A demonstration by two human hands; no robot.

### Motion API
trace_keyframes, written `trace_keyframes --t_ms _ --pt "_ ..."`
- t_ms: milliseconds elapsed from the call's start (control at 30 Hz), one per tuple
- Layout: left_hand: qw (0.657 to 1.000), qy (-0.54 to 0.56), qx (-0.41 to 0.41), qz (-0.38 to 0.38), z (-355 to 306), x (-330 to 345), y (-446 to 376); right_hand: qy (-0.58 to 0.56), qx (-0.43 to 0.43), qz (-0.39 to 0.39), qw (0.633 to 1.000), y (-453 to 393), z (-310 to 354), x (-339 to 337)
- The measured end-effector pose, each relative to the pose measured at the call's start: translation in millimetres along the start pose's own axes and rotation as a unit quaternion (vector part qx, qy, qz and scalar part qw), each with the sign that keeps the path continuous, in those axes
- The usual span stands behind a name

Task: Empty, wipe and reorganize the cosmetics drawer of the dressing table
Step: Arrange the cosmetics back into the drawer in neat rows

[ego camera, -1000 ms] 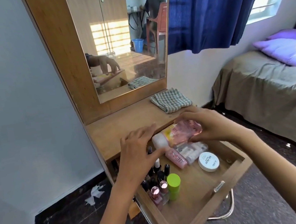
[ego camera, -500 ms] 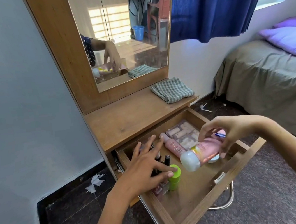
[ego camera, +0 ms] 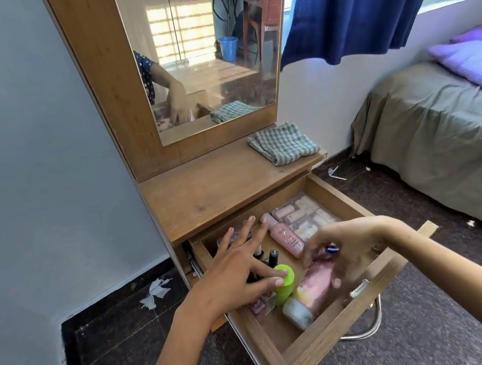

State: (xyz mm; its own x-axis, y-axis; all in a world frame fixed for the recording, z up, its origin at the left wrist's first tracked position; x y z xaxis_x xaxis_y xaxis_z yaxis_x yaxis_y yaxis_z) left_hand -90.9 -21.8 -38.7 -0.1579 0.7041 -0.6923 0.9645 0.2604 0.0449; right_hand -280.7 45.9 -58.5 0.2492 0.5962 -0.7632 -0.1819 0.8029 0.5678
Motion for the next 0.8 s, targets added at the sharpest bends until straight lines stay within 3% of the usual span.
trace_keyframes --t_ms 233,800 --pt "1.0 0.005 -0.002 -0.001 2.4 1.4 0.7 0.002 -0.05 -0.027 0.998 2.3 6.0 6.2" --pt "1.0 -0.003 0.001 0.003 7.7 3.1 0.7 0.009 -0.03 -0.098 0.995 -4.2 18.6 20.8"
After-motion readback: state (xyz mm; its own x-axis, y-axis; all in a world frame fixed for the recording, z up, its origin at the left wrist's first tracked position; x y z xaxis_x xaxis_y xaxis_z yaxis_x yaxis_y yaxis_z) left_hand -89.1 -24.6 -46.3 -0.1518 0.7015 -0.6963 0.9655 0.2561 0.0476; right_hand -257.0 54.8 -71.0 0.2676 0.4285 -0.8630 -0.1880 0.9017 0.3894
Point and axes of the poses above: each hand's wrist, its own y-axis away from the middle knuckle, its own x-axis out of the palm, z = x × y, the point moved 5 cm from there along -y, towards the middle knuckle, and after that the axes turned 15 degrees about y, right-handed, at the moved point
